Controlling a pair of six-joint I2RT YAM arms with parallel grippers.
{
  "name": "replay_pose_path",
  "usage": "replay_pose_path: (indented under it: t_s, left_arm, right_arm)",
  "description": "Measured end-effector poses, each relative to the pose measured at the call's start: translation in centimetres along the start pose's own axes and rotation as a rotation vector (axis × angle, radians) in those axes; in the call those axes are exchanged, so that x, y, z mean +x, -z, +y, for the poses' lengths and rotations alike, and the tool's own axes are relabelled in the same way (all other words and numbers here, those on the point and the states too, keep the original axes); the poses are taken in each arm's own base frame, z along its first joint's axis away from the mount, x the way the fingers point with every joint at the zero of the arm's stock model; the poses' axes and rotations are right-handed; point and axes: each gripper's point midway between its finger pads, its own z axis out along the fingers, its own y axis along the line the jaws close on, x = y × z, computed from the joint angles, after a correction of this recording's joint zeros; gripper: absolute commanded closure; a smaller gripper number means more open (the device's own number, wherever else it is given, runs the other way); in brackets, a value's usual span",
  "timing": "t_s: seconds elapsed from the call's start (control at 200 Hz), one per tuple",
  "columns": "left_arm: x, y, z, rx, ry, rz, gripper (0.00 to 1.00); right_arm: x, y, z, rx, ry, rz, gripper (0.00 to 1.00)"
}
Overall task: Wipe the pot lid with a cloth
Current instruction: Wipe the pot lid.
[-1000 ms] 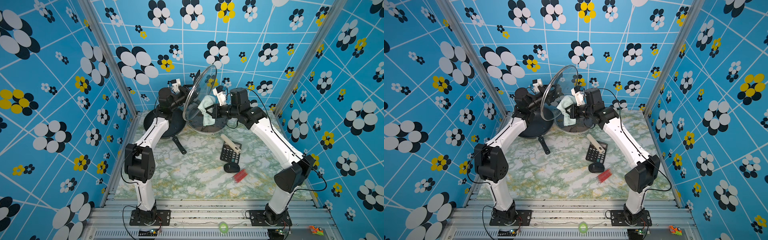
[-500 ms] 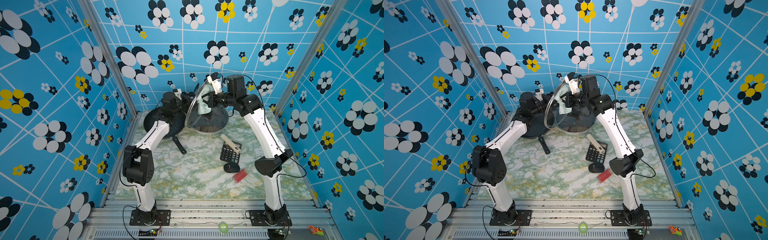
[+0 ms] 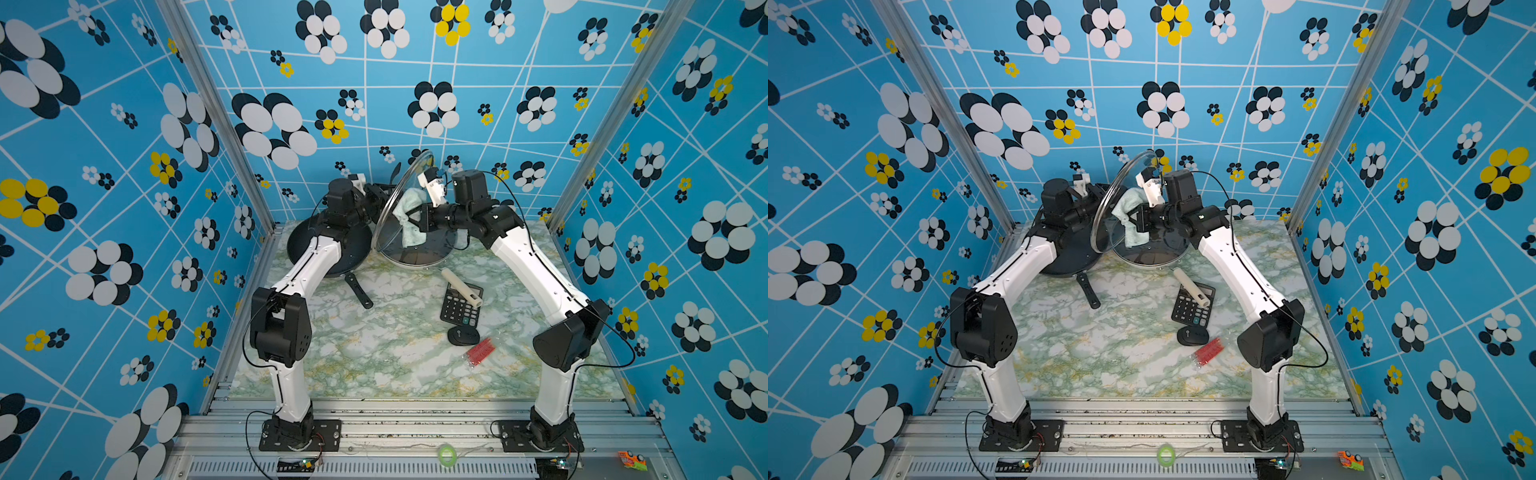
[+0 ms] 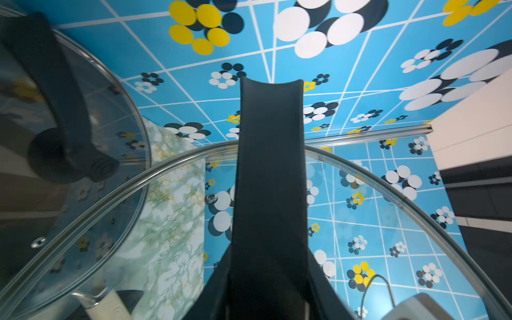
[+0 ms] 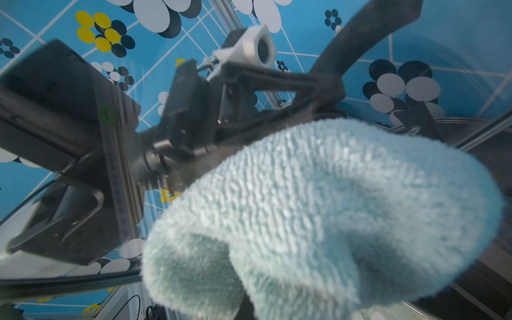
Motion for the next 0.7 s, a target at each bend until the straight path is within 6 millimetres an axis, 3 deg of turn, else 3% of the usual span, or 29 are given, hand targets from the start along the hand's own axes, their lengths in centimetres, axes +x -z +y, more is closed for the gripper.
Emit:
replay_pose_path:
  t_s: [0.105, 0.21, 0.525, 0.7]
  left_arm:
    - [-0.2, -0.2, -2.9, 0.097, -0.011, -0.001, 1.00]
    - [-0.3, 0.0, -4.2, 0.148, -0.006, -0.005, 1.00]
    - [-2.0, 1.0, -5.1, 0.203, 0.061, -0.043, 1.00]
    - [-2.0, 0.9, -3.4, 0.187, 0.079, -0.044, 1.00]
  right_arm:
    - [1.9, -1.1, 0.0, -0.004, -0.030, 0.047, 1.00]
    - [1.7, -1.2, 0.2, -0.008, -0.029, 0.037, 1.00]
    - [-0.4, 0.1, -1.8, 0.028, -0.043, -0.039, 1.00]
    - [-1.4, 0.7, -1.7, 0.012, -0.070, -0.107, 1.00]
